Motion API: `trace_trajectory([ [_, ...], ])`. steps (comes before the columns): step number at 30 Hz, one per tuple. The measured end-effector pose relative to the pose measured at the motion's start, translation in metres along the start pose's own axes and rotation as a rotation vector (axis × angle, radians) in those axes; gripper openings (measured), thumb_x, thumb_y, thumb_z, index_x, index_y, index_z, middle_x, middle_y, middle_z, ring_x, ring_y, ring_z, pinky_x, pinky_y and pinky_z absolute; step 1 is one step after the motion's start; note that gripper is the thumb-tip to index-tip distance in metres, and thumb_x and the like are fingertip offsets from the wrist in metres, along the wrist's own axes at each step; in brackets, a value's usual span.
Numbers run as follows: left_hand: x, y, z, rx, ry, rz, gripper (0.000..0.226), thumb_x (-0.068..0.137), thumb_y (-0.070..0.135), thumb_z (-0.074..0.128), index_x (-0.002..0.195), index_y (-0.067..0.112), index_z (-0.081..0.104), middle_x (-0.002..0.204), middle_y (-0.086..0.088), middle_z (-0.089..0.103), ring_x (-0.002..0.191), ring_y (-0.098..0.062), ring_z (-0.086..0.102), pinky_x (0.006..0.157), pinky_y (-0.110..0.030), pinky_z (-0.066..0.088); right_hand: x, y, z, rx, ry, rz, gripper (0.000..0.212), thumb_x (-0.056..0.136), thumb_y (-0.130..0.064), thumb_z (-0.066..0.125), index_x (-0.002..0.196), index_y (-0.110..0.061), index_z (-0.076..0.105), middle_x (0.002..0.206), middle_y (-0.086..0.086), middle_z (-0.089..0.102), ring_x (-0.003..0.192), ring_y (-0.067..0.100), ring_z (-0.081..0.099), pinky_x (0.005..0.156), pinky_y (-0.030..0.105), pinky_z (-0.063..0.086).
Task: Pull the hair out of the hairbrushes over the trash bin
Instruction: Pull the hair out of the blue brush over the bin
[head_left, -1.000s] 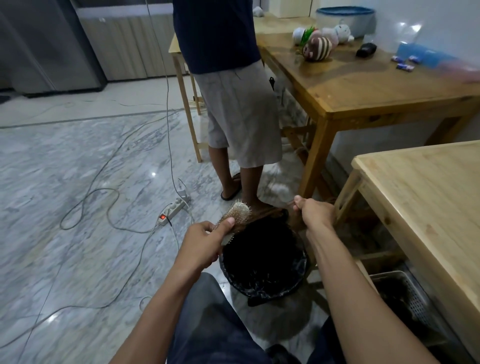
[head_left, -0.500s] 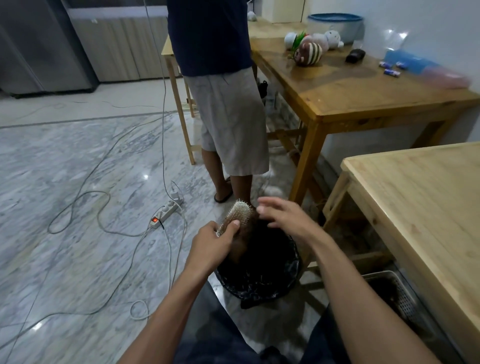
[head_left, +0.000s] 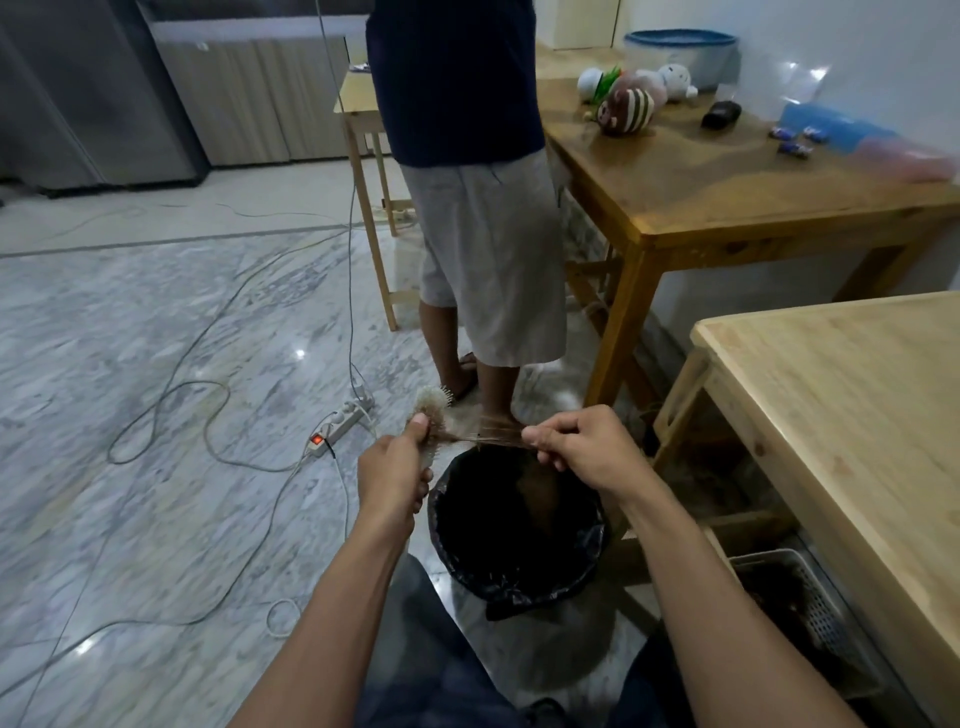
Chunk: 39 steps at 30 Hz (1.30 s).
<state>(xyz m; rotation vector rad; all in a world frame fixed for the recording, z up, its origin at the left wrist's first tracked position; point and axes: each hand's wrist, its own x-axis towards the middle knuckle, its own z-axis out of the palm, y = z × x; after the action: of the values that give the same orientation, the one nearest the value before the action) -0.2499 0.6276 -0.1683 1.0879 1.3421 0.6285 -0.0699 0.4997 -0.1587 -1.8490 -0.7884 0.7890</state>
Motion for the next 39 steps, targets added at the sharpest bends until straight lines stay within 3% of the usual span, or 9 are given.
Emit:
trace_trajectory([
  [4,0.001,-0.008,0.003,0.064,-0.031,0.113,0.045,0.093,0.053,0.061,0.099,0.008,0.063,0.074,-0.013,0.063,0.054,-0.021,0.053,0.052,-0.032,0.039,0.003,0.009,-0.013,-0.057,0.031,0.001,0.015,0.091,-0.037,0.077,0.092,-0.023,0.082,0.083,-0.007,0.079,0.079,0.006,0.067,0.08,0.028,0.052],
  [8,-0.009,-0.017,0.012,0.112,-0.107,0.162,0.05,0.095,0.057,0.057,0.106,0.008,0.059,0.077,-0.012,0.065,0.057,-0.02,0.055,0.058,-0.033,0.042,-0.001,0.003,-0.004,-0.119,-0.089,0.004,0.054,0.087,-0.06,0.072,0.131,-0.03,0.069,0.126,-0.012,0.067,0.118,0.004,0.06,0.103,0.028,0.047],
  [14,-0.024,-0.019,0.026,0.127,-0.152,0.193,0.049,0.095,0.055,0.06,0.097,0.007,0.061,0.071,-0.011,0.065,0.056,-0.021,0.056,0.054,-0.031,0.041,-0.005,-0.008,0.02,-0.004,-0.161,-0.023,0.026,0.086,-0.033,0.082,0.101,-0.011,0.082,0.092,0.0,0.081,0.072,-0.009,0.068,0.071,0.011,0.051],
  [18,-0.017,-0.012,0.024,0.009,-0.151,0.066,0.041,0.096,0.05,0.062,0.094,0.008,0.059,0.067,-0.014,0.062,0.049,-0.021,0.05,0.045,-0.027,0.035,-0.004,-0.003,0.02,-0.109,-0.085,-0.04,0.011,0.085,-0.033,0.083,0.081,-0.023,0.082,0.077,-0.006,0.079,0.078,0.003,0.071,0.083,0.026,0.054],
  [25,-0.009,-0.006,0.026,-0.083,-0.062,-0.059,0.034,0.096,0.047,0.063,0.088,0.014,0.06,0.06,-0.012,0.058,0.044,-0.019,0.046,0.044,-0.025,0.033,-0.013,-0.002,-0.002,-0.213,-0.056,-0.036,0.014,0.084,-0.033,0.083,0.079,-0.021,0.082,0.077,-0.004,0.08,0.085,0.008,0.073,0.077,0.02,0.05],
  [30,-0.009,-0.015,0.024,0.093,-0.042,0.187,0.051,0.092,0.062,0.055,0.084,0.012,0.059,0.066,-0.01,0.064,0.057,-0.024,0.055,0.059,-0.038,0.041,-0.009,0.009,-0.013,-0.284,-0.11,0.022,0.012,0.09,-0.034,0.076,0.1,-0.03,0.081,0.108,-0.005,0.078,0.095,0.01,0.068,0.073,0.02,0.047],
  [34,-0.018,-0.013,0.027,0.247,-0.102,0.283,0.057,0.088,0.069,0.053,0.089,0.013,0.062,0.076,-0.009,0.07,0.066,-0.024,0.064,0.063,-0.04,0.046,-0.003,0.009,-0.009,-0.044,-0.142,0.054,0.053,0.094,-0.033,0.068,0.146,-0.032,0.057,0.146,-0.008,0.054,0.135,0.008,0.049,0.109,0.03,0.039],
  [36,-0.022,-0.009,0.029,0.306,-0.114,0.324,0.054,0.091,0.067,0.053,0.089,0.014,0.062,0.079,-0.009,0.072,0.072,-0.025,0.069,0.064,-0.039,0.049,-0.001,0.004,-0.003,0.018,-0.087,0.053,0.054,0.1,-0.048,0.059,0.151,-0.031,0.051,0.144,-0.01,0.055,0.128,0.007,0.054,0.106,0.03,0.042],
  [39,-0.026,-0.004,0.034,0.367,-0.129,0.377,0.054,0.092,0.063,0.054,0.089,0.01,0.063,0.079,-0.008,0.073,0.076,-0.025,0.07,0.066,-0.039,0.05,-0.002,-0.001,0.008,0.102,-0.196,0.102,0.051,0.1,-0.059,0.052,0.142,-0.032,0.057,0.132,-0.003,0.068,0.087,0.009,0.065,0.075,0.026,0.048],
])
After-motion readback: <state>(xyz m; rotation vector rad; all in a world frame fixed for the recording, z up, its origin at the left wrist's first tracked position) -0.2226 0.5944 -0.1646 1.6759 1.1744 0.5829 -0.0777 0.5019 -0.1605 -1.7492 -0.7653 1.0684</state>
